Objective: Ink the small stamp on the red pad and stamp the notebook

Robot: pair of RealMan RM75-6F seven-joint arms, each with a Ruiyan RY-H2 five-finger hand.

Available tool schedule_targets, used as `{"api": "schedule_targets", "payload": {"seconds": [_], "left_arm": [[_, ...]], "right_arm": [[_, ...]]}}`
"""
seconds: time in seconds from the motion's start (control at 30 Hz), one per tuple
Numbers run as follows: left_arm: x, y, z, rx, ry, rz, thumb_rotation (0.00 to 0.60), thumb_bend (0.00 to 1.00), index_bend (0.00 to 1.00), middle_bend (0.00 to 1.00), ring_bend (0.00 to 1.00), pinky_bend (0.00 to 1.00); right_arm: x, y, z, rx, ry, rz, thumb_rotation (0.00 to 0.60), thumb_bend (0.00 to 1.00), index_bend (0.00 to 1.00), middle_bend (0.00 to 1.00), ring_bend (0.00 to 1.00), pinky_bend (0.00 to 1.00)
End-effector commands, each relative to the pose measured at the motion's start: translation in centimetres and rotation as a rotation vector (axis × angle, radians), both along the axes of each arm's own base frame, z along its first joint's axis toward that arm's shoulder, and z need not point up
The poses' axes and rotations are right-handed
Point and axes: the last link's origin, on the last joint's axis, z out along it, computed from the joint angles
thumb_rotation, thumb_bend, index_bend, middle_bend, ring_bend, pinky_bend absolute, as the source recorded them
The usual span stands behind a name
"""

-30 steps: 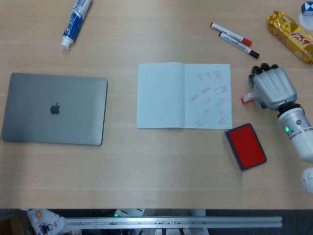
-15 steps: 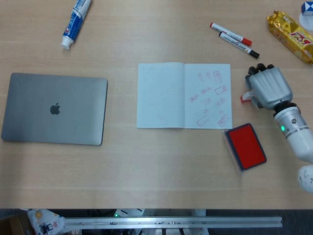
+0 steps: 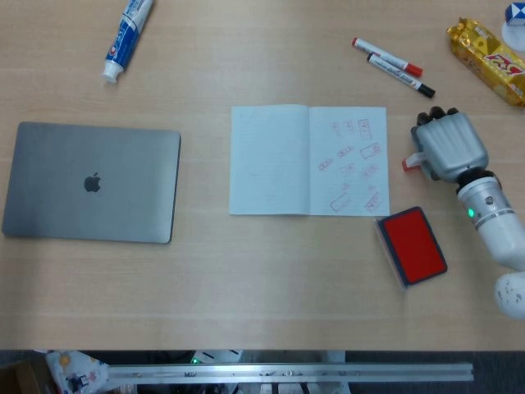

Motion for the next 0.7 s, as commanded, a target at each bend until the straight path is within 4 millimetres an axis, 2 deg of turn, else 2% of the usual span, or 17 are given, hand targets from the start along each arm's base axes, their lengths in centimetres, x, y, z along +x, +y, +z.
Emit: {"api": "schedule_targets", "payload": {"seconds": [0.03, 0.37, 0.57, 0.7], "left_arm": [[0.0, 0.0, 0.0, 0.0, 0.0, 0.001, 0.6, 0.24, 0.21, 0.14, 0.25, 0.23], [-0.1, 0.0, 0.0, -0.001, -0.001, 0.002, 0.6, 0.24, 0.21, 0.14, 0.25, 0.23], [0.2, 0.1, 0.0, -0.006, -0.001, -0.004, 0.6, 0.24, 0.21, 0.13, 0.25, 0.23], [0.3, 0.1, -0.3, -0.015, 0.003, -0.003, 0.6, 0.24, 0.21, 0.13, 0.25, 0.23]], "right_arm": [[0.0, 0.0, 0.0, 0.001, 0.002, 0.0, 0.6, 0.26, 0.57, 0.37, 0.25, 0.37], [0.3, 0.0, 0.3, 0.004, -0.021, -0.007, 0.6, 0.35, 0.64, 0.41, 0.28, 0.37], [1.6, 0.5, 2.6, 0.037, -0.079, -0.001, 0.6, 0.38, 0.65, 0.43, 0.3, 0.37], [3.1, 1.7, 4.4, 0.085, -0.088, 0.045, 0.6, 0.39, 0.67, 0.44, 0.32, 0.37]]}}
